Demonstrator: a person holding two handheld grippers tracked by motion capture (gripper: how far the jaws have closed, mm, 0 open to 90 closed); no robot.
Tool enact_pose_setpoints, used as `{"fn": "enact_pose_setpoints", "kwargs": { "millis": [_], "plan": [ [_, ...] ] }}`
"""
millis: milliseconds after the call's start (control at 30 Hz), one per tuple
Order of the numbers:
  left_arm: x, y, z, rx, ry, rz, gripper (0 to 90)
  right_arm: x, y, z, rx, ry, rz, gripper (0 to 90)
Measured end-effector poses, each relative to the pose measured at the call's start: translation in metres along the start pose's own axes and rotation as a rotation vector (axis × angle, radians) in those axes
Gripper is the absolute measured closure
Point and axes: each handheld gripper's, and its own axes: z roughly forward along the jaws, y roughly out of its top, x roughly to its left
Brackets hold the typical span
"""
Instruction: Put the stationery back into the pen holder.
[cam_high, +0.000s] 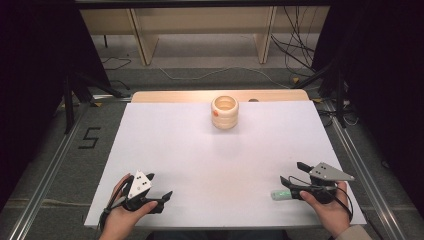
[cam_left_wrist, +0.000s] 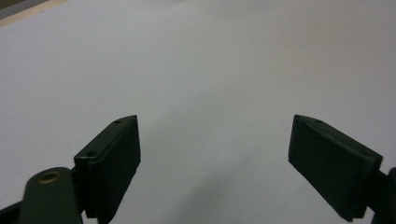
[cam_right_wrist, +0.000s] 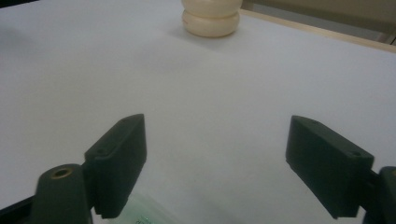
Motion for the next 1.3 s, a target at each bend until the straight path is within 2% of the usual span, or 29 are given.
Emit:
{"fn": "enact_pose_setpoints", "kwargs": {
  "millis": [33,67,100,167,200,233,300,400,467,500,533,700,767,867,933,1300],
  "plan": [
    [0.0,0.0,0.0,-0.007,0.0,-0.01,16.6,0.0,0.0,0.0,0.0,0.0,0.0,23.2],
    [0.0,0.001,0.0,-0.01,0.004,-0.011,16.6,0.0,0.001,0.0,0.006,-0.001,-0.008,26.4],
    [0.001,0.001,-0.001,-0.007,0.006,-0.006,16.7,0.0,0.002,-0.001,0.003,-0.007,-0.028,34.7],
    [0.001,0.002,-0.001,-0.014,0.014,-0.012,16.7,0.0,0.002,-0.002,0.003,-0.015,-0.029,38.0],
    [0.001,0.003,-0.001,-0.021,0.02,-0.016,16.9,-0.001,0.002,-0.006,0.005,-0.009,-0.03,49.5],
    [0.001,0.003,-0.002,-0.022,0.021,-0.02,16.9,-0.001,0.002,-0.006,0.005,-0.009,-0.03,49.5],
    [0.001,0.002,-0.002,-0.019,0.022,-0.021,16.9,-0.002,0.002,-0.009,0.014,0.005,-0.041,60.4],
    [0.002,0.003,-0.001,-0.017,0.023,-0.016,17.1,-0.002,0.003,-0.011,0.062,0.028,-0.07,75.1],
    [0.002,0.002,0.0,-0.012,0.021,-0.013,17.2,-0.002,0.004,-0.012,0.089,0.034,-0.069,84.3],
    [0.002,0.002,0.0,-0.013,0.019,-0.015,17.3,-0.003,0.004,-0.012,0.098,0.051,-0.064,90.0],
    [0.002,0.002,0.0,-0.012,0.017,-0.015,17.3,-0.003,0.004,-0.012,0.098,0.051,-0.064,90.0],
    [0.001,0.003,0.0,-0.016,0.02,-0.013,17.3,0.001,0.009,-0.005,0.173,0.081,-0.041,90.0],
    [0.001,0.003,0.0,-0.013,0.019,-0.01,17.3,0.003,0.01,-0.002,0.183,0.088,-0.043,90.0],
    [0.001,0.003,0.001,-0.012,0.018,-0.011,17.4,0.006,0.014,0.007,0.238,0.076,-0.064,90.0],
    [0.001,0.003,0.001,-0.012,0.016,-0.013,17.4,0.006,0.013,0.011,0.254,0.079,-0.073,90.0],
    [-0.001,0.003,0.002,-0.006,0.009,-0.008,17.5,0.009,0.013,0.027,0.349,0.103,-0.042,90.0]
  ]
}}
